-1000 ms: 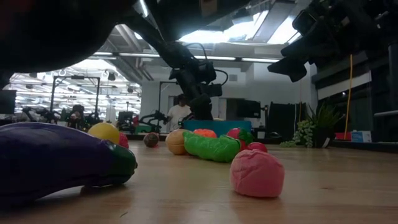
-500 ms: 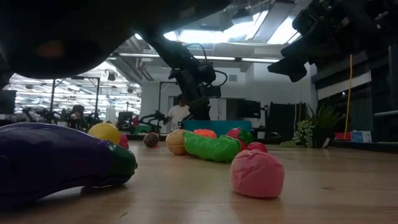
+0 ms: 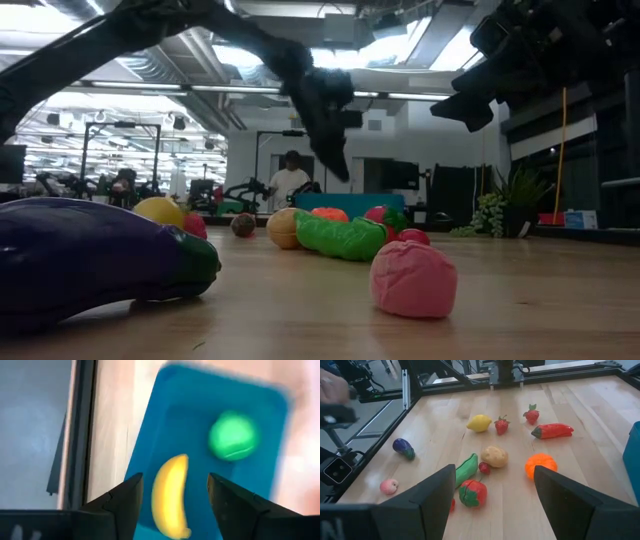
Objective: Pick and placing Produce into tupperware
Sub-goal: Put the bottom red strawberry into the blue bin
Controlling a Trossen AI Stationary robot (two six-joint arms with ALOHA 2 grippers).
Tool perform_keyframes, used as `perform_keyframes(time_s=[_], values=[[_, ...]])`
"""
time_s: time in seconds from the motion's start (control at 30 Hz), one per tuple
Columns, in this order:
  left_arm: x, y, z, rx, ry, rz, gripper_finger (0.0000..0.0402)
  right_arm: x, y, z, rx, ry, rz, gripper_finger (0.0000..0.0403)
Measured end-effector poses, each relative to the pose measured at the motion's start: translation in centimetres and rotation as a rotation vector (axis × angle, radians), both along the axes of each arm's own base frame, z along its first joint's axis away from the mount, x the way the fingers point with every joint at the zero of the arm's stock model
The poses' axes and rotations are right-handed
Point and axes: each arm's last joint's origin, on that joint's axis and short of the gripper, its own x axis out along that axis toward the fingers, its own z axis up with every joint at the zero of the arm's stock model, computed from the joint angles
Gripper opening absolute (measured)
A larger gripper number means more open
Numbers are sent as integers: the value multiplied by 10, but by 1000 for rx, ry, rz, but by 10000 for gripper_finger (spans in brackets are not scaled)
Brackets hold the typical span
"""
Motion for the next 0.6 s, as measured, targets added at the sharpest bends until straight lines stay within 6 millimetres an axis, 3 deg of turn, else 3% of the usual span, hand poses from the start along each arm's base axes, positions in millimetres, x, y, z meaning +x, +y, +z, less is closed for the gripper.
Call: perform_keyframes(time_s=[0.1, 0.23, 0.4, 0.6], values=[[2, -7, 25, -66, -50, -15, 209, 0, 0, 0, 0, 0, 0, 271], [5, -15, 43, -173, -125, -63, 210, 0, 0, 0, 1, 0, 0, 271], [10, -30, 44, -301, -168, -163, 212, 0, 0, 0, 9, 6, -1, 271], [21, -49, 48, -316, -205, -242, 207, -1, 0, -3, 26, 37, -6, 271]])
